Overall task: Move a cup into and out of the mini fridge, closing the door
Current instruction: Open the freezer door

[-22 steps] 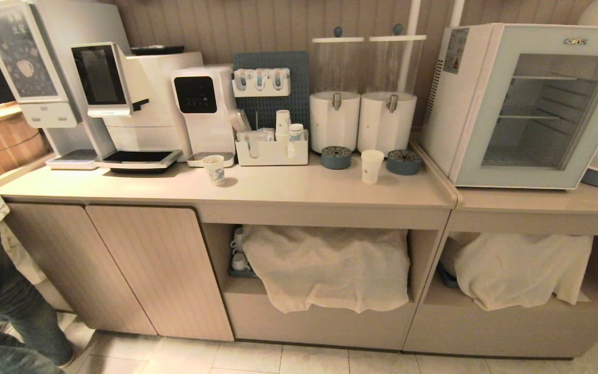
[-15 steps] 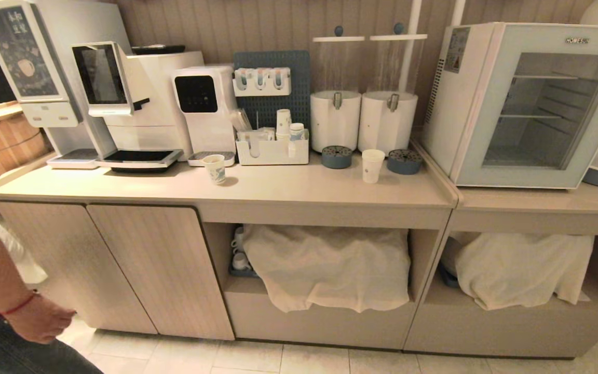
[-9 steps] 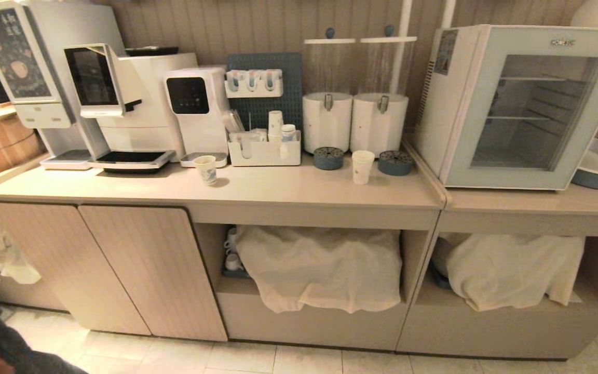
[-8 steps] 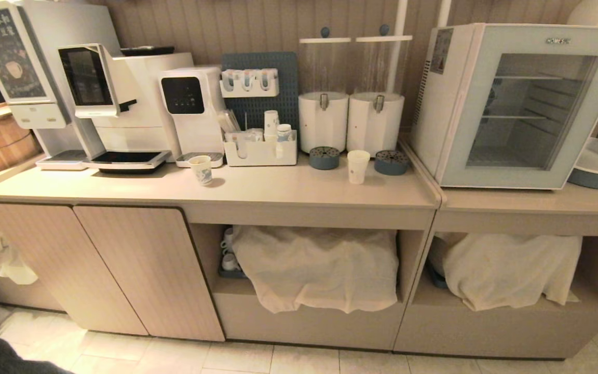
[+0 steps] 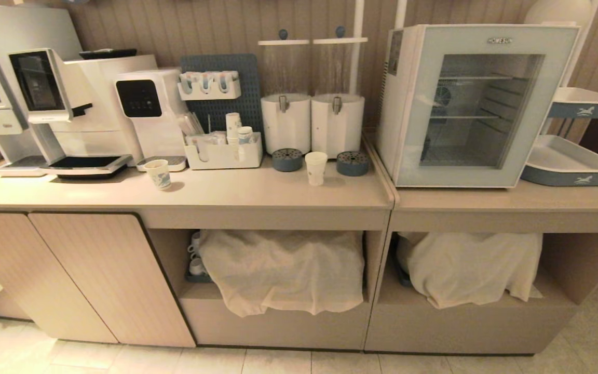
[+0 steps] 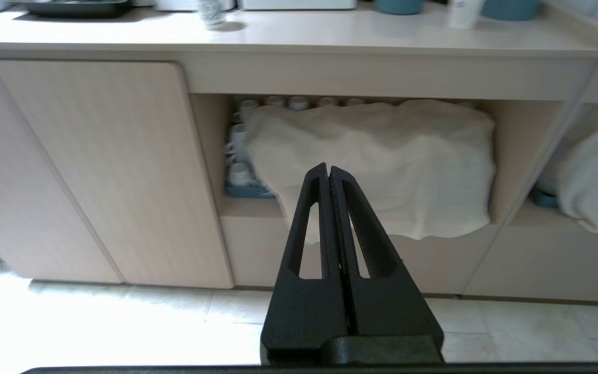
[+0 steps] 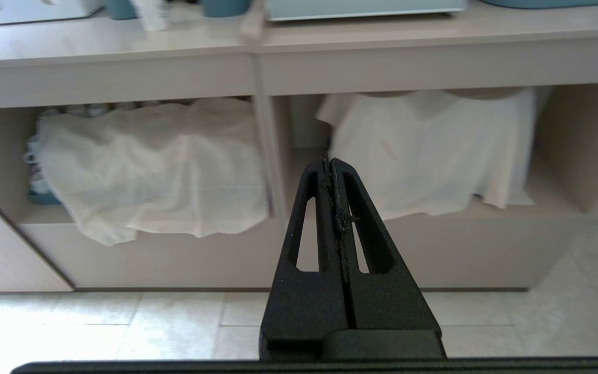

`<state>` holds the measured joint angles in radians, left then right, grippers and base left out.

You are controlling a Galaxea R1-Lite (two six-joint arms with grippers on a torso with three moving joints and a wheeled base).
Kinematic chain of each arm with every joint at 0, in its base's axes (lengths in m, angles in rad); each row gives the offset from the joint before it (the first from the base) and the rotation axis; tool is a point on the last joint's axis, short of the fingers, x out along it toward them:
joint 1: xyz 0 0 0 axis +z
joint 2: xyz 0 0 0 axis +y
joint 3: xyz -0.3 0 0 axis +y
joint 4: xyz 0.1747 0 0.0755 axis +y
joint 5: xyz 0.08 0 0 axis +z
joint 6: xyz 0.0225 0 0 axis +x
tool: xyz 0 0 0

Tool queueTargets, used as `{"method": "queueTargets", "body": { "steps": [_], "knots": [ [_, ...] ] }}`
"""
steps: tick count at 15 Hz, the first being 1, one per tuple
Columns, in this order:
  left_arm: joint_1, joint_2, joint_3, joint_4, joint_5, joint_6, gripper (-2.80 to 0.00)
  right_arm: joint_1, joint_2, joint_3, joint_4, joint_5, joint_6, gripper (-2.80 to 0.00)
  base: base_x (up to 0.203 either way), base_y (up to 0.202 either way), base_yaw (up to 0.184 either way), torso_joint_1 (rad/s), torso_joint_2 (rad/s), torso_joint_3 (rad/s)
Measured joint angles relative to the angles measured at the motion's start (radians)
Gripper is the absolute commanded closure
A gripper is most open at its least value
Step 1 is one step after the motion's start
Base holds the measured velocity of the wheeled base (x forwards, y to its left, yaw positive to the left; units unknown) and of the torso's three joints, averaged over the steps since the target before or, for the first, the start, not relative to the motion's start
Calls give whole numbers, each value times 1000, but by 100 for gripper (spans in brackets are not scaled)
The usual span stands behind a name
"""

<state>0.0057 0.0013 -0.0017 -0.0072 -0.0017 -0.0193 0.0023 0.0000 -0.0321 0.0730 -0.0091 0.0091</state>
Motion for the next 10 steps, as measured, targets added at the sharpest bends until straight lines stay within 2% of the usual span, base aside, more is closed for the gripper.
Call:
{"method": "queueTargets", "body": {
  "steps": [10],
  "knots": [
    [0,0,0,0,0,0,0,0,0,0,1,0,0,0,0,-199,-9,2,2,5]
  ]
}}
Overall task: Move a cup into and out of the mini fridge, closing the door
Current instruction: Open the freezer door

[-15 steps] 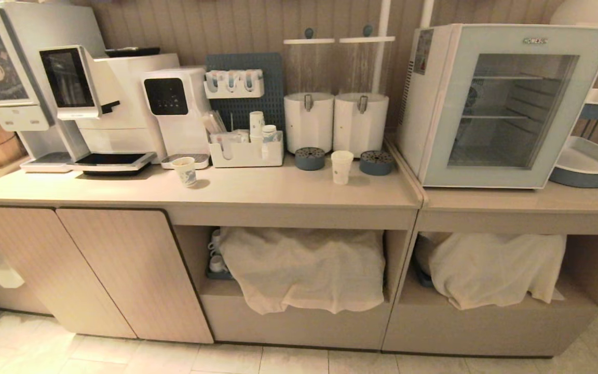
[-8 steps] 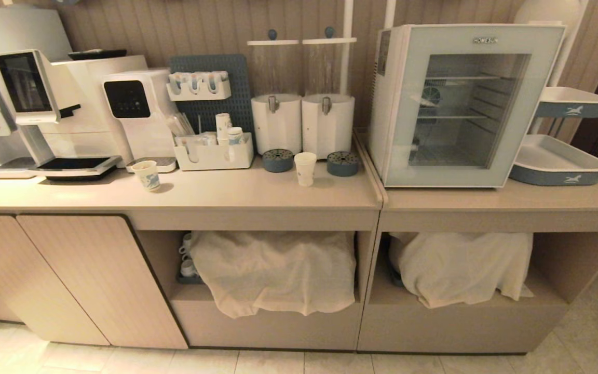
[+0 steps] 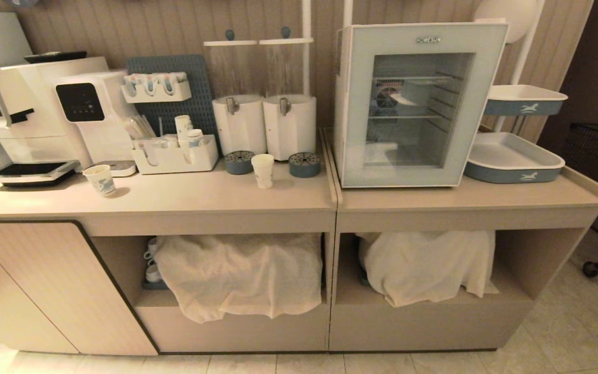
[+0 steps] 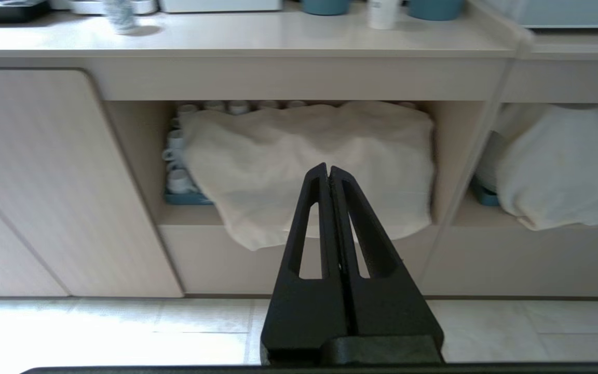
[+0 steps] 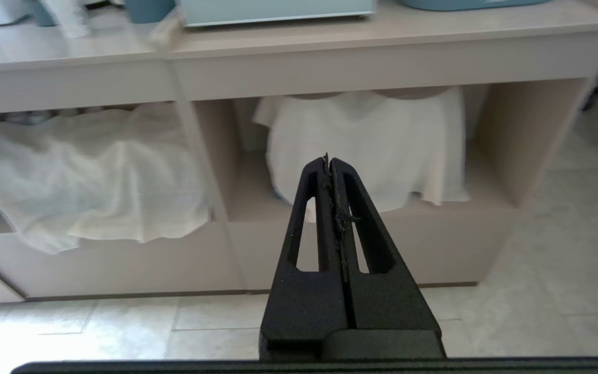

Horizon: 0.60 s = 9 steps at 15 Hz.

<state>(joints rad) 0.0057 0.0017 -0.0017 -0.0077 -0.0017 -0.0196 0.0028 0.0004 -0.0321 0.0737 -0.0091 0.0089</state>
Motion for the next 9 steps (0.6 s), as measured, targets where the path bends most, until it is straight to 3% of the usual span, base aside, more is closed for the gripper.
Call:
{"method": "queueTargets", "body": {
  "steps": [9],
  "knots": [
    [0,0,0,1,0,0,0,0,1,-1,0,0,0,0,0,-196,-10,3,4,4]
  ]
}}
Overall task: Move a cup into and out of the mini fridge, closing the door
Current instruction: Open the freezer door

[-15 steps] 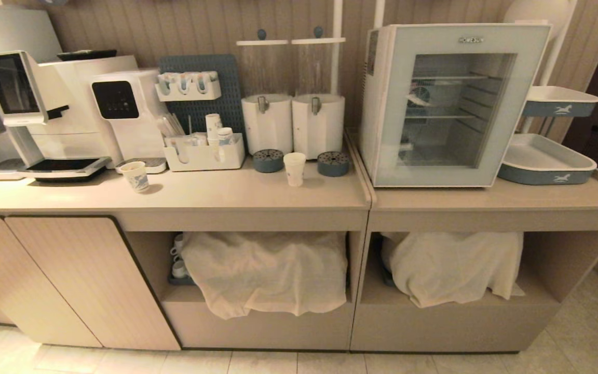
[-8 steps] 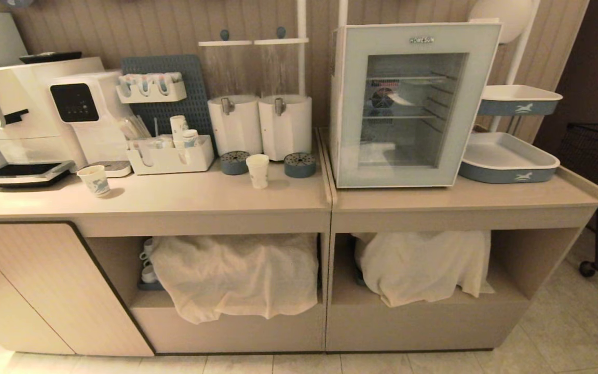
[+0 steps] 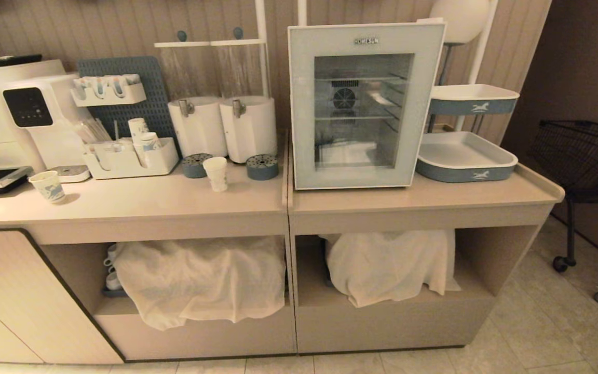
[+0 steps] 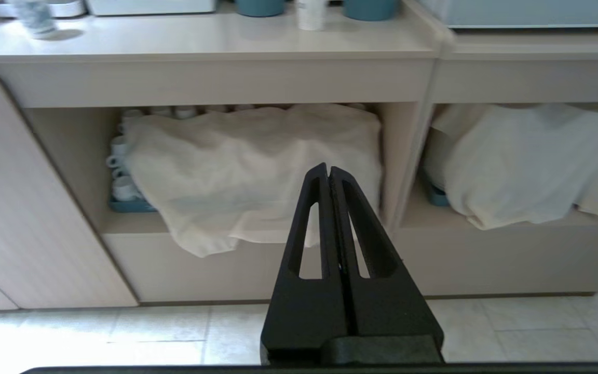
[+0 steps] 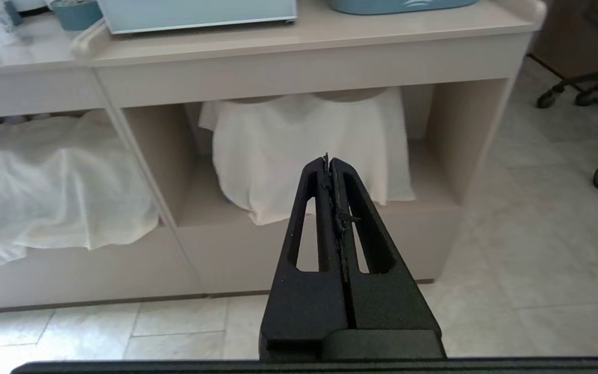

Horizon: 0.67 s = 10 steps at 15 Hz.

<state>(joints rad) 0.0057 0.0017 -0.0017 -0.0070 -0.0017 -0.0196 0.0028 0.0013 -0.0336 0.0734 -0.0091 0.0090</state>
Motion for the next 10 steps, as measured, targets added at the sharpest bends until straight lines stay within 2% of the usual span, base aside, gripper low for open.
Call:
{"method": "queueTargets", "body": {
  "steps": [5,7,10],
  "knots": [
    [0,0,0,0,0,-2,0,0,0,0,0,0,0,0,1,-191,-10,5,2,2],
    [0,0,0,0,0,-1,0,0,0,0,0,0,0,0,63,-187,-14,0,2,2],
    [0,0,0,0,0,-1,0,0,0,0,1,0,0,0,58,-65,-12,1,0,1]
  ]
}}
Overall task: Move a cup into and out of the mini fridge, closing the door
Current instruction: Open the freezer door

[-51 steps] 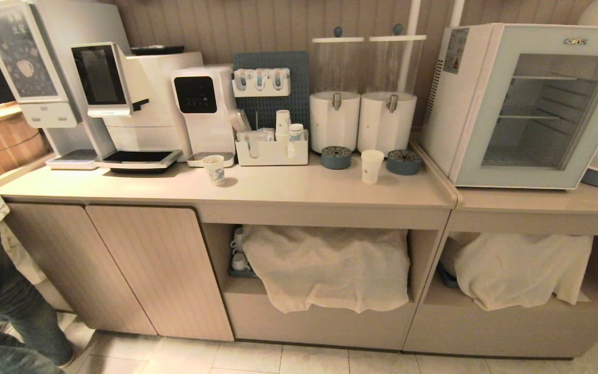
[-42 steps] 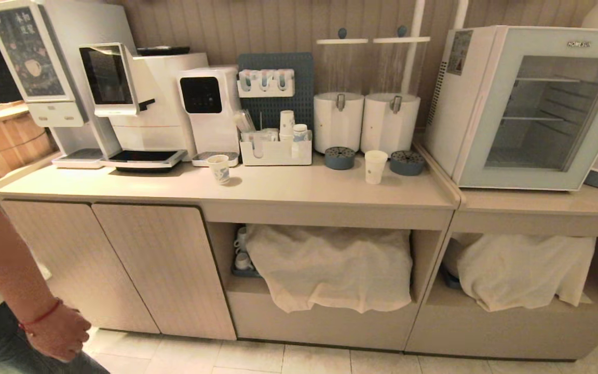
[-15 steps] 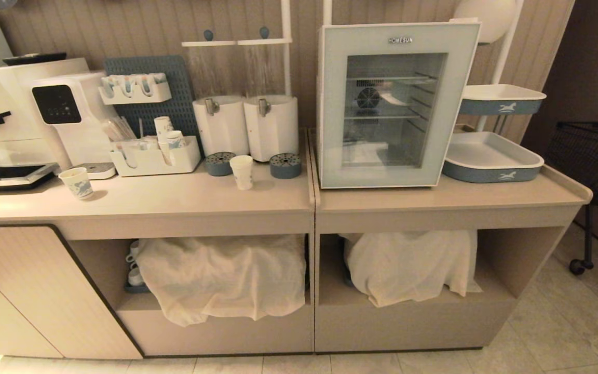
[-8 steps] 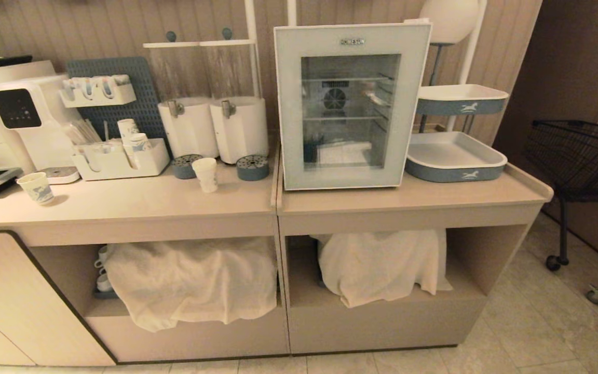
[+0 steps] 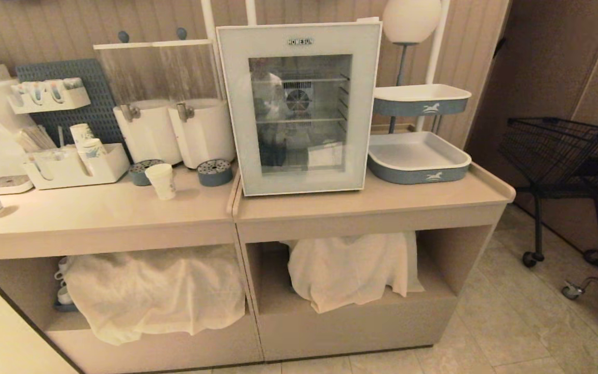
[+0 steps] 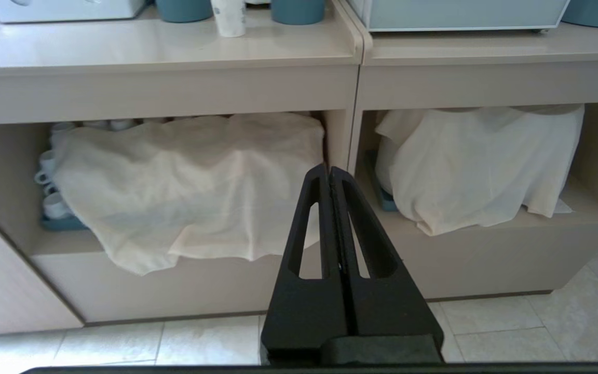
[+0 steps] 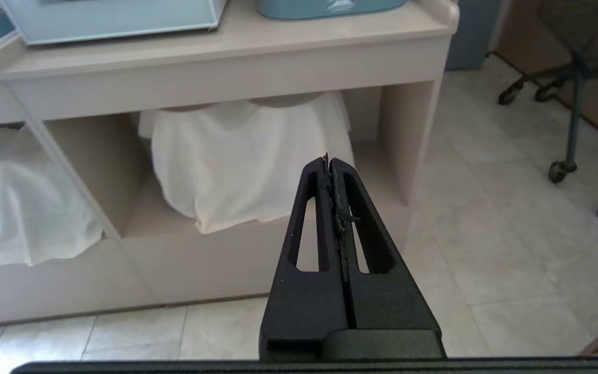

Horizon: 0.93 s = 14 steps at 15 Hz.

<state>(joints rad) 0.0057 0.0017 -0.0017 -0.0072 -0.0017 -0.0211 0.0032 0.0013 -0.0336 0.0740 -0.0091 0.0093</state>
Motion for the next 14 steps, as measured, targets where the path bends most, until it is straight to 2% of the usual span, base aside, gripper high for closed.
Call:
{"method": "queueTargets", "body": {
  "steps": [4,14],
  "knots": [
    [0,0,1,-4,0,0,0,0,0,0,0,0,0,0,25,-8,4,-1,-1,2],
    [0,0,2,-3,0,0,0,-1,0,0,1,0,0,0,178,0,-4,2,3,3]
  ]
}}
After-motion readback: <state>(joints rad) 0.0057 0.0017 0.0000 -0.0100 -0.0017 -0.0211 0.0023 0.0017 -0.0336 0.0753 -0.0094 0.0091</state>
